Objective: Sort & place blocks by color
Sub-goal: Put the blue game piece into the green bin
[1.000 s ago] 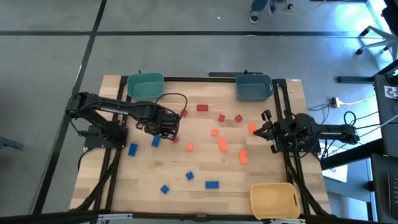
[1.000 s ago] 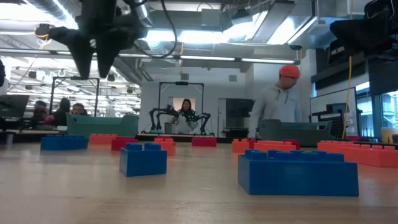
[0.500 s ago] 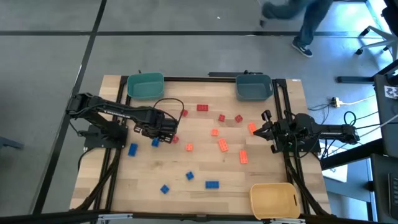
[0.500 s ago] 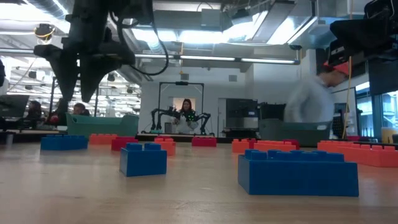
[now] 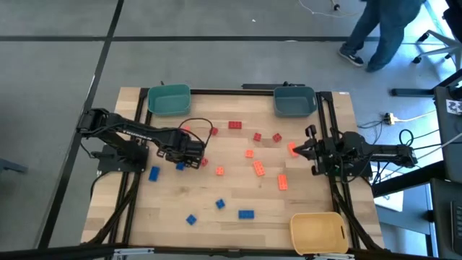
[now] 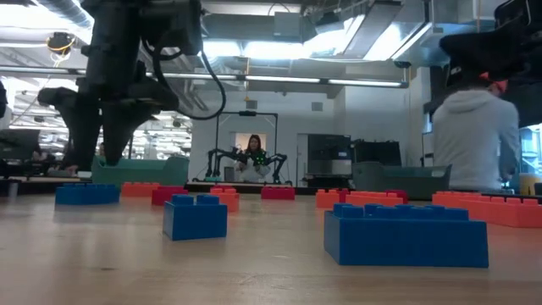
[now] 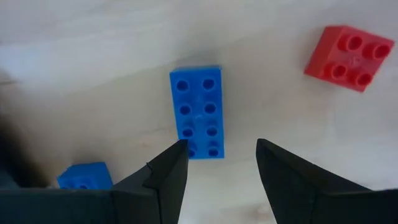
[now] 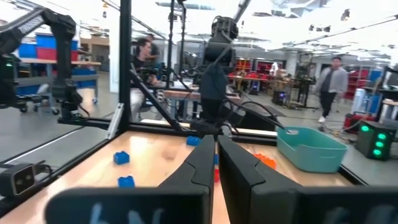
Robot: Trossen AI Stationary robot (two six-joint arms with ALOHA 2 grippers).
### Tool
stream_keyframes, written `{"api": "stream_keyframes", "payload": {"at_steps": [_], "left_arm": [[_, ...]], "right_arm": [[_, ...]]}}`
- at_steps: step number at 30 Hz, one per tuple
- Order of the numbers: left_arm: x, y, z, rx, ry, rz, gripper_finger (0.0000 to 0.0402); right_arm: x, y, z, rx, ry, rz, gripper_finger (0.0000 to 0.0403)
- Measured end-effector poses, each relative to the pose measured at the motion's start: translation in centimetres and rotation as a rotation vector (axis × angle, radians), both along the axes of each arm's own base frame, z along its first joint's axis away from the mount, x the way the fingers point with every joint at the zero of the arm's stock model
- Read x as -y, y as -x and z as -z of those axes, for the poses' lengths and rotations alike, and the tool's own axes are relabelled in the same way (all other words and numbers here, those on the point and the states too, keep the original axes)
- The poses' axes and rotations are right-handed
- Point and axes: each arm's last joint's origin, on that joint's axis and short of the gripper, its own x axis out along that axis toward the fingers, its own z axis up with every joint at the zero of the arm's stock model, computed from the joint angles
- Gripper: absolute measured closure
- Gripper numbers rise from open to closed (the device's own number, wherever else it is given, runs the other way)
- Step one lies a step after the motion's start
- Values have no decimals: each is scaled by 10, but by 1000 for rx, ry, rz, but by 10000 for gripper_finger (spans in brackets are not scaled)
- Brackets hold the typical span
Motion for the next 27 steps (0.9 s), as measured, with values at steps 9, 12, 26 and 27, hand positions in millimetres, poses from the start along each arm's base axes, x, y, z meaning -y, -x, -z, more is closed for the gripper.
{"api": "stream_keyframes", "payload": {"at_steps": [9,12,26,27], "left_arm": [[-1,2,2,-7,-39,-4,218],[-1,5,7,-28,-37,-12,218],[0,5,11,-8,-46,-25,218],[0,5,11,-8,-46,-25,218]], "right_arm": [[0,0,0,-3,-2,8,379],[0,0,0,-4,-2,8,379],[0,0,0,-4,-2,9,379],[0,0,0,-4,-2,9,379]]}}
